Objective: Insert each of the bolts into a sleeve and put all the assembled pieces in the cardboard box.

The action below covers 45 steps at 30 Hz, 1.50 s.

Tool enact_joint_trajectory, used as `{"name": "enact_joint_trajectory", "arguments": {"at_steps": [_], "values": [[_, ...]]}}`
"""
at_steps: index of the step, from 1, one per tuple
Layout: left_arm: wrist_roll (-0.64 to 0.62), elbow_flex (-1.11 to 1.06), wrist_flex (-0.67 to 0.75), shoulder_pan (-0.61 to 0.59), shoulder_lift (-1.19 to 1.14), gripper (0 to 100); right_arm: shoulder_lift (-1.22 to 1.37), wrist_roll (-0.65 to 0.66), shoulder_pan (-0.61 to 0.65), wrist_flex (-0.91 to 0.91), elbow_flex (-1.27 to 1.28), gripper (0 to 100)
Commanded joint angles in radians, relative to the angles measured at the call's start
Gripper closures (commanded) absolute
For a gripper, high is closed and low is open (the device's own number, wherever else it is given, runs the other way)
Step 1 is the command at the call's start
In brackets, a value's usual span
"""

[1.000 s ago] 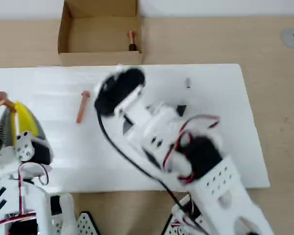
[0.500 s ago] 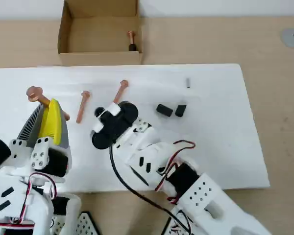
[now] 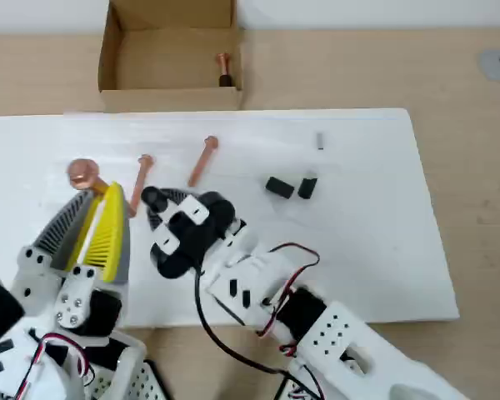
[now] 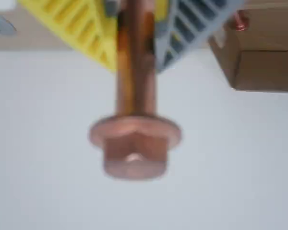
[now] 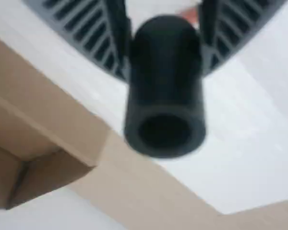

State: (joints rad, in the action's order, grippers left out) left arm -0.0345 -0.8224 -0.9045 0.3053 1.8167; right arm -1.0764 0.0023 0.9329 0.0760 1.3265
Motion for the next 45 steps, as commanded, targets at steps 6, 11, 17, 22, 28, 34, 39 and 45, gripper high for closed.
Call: {"name": "enact_joint_trajectory", "arguments": {"at_steps": [6,11,17,22,28,34,39,45], "values": [[0.061,0.009,0.006,0.051,-0.005,99,-0.036,-0.049,0.001,-0.026,-0.001,98.9],[0.063,0.015,-0.08,0.052,-0.004,99,-0.036,-0.049,-0.004,-0.026,-0.004,98.9],[0.061,0.008,-0.094,0.048,-0.004,99,-0.036,-0.049,-0.004,-0.026,-0.005,98.9],[0.058,0.006,-0.089,0.048,-0.004,99,-0.036,-0.049,-0.004,-0.028,-0.007,98.9],[0.057,-0.034,-0.06,0.049,-0.005,99,-0.036,-0.055,-0.004,-0.029,-0.016,98.9],[0.055,-0.095,0.017,0.048,-0.002,99,-0.036,-0.052,-0.004,-0.026,-0.039,98.9],[0.055,-0.112,0.041,0.046,-0.001,99,-0.036,-0.054,-0.004,-0.026,-0.039,98.9],[0.058,-0.117,0.038,0.046,-0.002,99,-0.036,-0.055,-0.004,-0.026,-0.039,98.9]]}}
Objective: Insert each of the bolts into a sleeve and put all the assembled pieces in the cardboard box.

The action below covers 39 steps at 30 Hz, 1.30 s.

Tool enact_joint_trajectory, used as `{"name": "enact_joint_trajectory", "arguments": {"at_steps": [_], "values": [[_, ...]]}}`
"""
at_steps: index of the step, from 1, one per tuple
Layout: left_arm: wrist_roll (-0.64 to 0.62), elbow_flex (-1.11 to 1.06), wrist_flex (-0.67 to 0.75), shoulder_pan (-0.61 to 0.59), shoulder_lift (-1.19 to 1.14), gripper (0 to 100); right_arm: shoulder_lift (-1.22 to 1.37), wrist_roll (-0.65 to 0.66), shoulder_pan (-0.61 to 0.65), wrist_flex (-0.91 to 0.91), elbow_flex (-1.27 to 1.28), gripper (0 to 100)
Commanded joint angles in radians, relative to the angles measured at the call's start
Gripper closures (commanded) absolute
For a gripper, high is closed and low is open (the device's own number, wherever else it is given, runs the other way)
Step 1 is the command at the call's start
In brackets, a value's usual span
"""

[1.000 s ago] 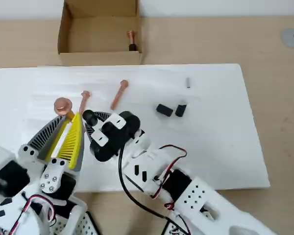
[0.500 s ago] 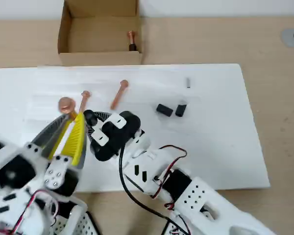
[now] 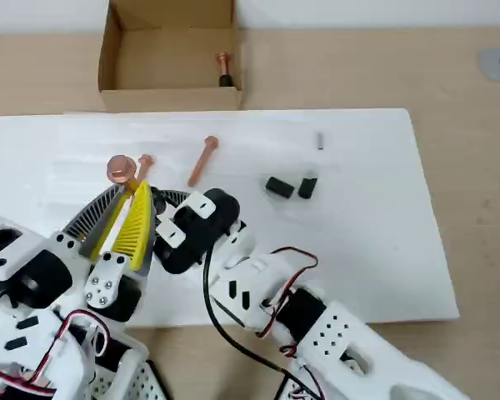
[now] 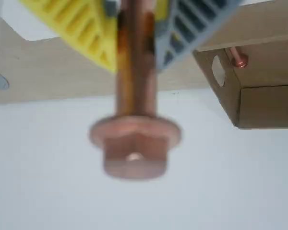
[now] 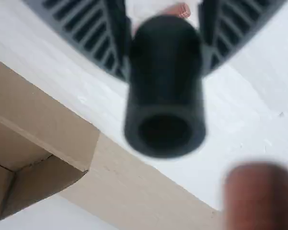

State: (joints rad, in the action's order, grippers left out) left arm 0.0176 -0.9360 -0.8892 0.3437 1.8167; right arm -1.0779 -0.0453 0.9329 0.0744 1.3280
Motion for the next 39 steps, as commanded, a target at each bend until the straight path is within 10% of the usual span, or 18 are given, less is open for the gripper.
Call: {"name": "enact_joint_trajectory", "arguments": {"at_steps": [1,39], "values": [[0.008,-0.014,0.026,0.008,-0.001,99,-0.035,-0.008,-0.004,-0.025,-0.041,98.9],[0.005,-0.006,-0.187,0.008,0.004,99,-0.036,-0.003,-0.005,-0.025,-0.041,98.9]]}}
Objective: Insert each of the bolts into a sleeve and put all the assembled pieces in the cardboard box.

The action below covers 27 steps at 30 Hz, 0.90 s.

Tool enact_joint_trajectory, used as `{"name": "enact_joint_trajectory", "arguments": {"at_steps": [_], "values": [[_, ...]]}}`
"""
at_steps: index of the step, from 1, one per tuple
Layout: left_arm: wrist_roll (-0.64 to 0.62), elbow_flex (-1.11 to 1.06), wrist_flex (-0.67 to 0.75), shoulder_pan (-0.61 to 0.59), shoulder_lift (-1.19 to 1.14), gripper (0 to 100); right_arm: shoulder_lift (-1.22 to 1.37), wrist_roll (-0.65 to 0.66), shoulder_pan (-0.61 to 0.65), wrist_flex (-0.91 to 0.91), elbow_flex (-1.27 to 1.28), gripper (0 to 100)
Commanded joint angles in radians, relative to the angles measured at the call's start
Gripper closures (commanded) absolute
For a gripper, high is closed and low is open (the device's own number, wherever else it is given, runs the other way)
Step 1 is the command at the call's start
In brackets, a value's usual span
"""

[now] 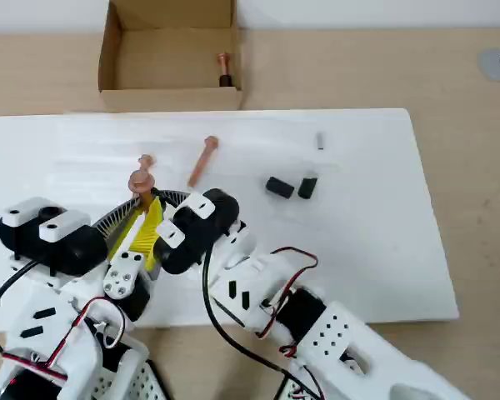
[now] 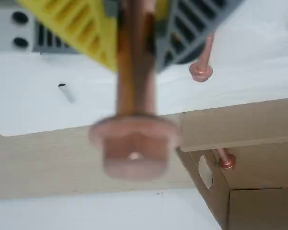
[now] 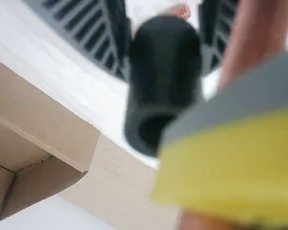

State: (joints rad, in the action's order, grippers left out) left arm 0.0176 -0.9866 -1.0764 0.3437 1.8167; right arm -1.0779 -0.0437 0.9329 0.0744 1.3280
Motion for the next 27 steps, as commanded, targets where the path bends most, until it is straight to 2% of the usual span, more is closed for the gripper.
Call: {"name": "enact_joint_trajectory", "arguments": {"at_steps": [1,4,8,14,23,27], "values": [[0.005,0.044,0.0,0.008,0.004,99,-0.036,-0.005,-0.005,-0.025,-0.041,98.9],[0.011,0.049,0.023,0.005,0.004,99,-0.036,-0.005,-0.005,-0.023,-0.039,98.9],[-0.009,0.061,0.117,-0.104,0.004,99,-0.036,-0.008,-0.005,-0.023,-0.041,98.9],[-0.141,0.066,0.203,-0.233,0.004,99,-0.091,-0.005,-0.004,-0.023,-0.033,98.9],[-0.278,0.112,0.222,-0.245,0.005,99,-0.222,-0.009,0.039,-0.023,0.035,98.9],[-0.328,0.104,0.298,-0.204,0.002,99,-0.225,-0.009,0.077,-0.023,0.07,98.9]]}}
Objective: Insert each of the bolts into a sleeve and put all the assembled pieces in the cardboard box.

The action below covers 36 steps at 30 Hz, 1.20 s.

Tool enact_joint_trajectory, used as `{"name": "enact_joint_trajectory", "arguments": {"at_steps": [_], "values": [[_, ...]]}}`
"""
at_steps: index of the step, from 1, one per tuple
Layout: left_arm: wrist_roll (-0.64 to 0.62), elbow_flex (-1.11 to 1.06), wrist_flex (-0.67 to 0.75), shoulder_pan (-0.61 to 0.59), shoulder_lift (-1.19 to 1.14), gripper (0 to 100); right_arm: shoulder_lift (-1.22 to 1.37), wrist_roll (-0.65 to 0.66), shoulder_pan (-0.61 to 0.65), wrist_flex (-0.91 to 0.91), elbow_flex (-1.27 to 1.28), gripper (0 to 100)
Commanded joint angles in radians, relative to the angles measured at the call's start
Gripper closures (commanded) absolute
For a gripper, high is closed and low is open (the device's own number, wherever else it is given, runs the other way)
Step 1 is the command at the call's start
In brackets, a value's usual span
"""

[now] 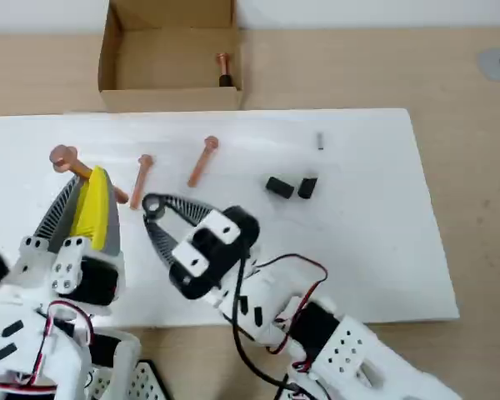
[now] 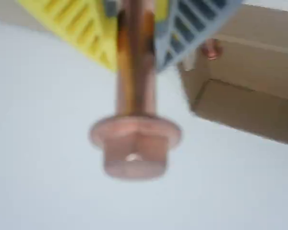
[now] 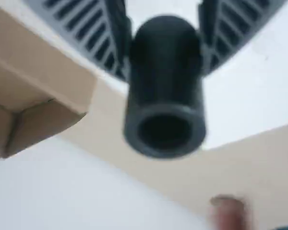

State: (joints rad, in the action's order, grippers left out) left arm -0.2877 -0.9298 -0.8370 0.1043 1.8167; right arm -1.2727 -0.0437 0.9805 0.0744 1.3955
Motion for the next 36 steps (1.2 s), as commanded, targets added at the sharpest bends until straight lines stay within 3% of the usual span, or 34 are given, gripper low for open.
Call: {"name": "enact_joint_trajectory", "arguments": {"at_steps": [1,11,17,36], "values": [[-0.023,0.048,0.071,0.052,-0.001,99,-0.03,-0.009,0.031,-0.023,0.005,98.9],[0.04,-0.009,0.046,0.181,0.002,99,-0.03,-0.011,0.025,-0.023,0.004,98.9],[0.081,-0.008,-0.069,0.175,0.004,99,-0.03,-0.011,0.025,-0.023,0.002,98.9],[0.117,-0.055,-0.066,0.172,0.004,99,-0.03,-0.011,0.025,-0.023,0.001,98.9]]}}
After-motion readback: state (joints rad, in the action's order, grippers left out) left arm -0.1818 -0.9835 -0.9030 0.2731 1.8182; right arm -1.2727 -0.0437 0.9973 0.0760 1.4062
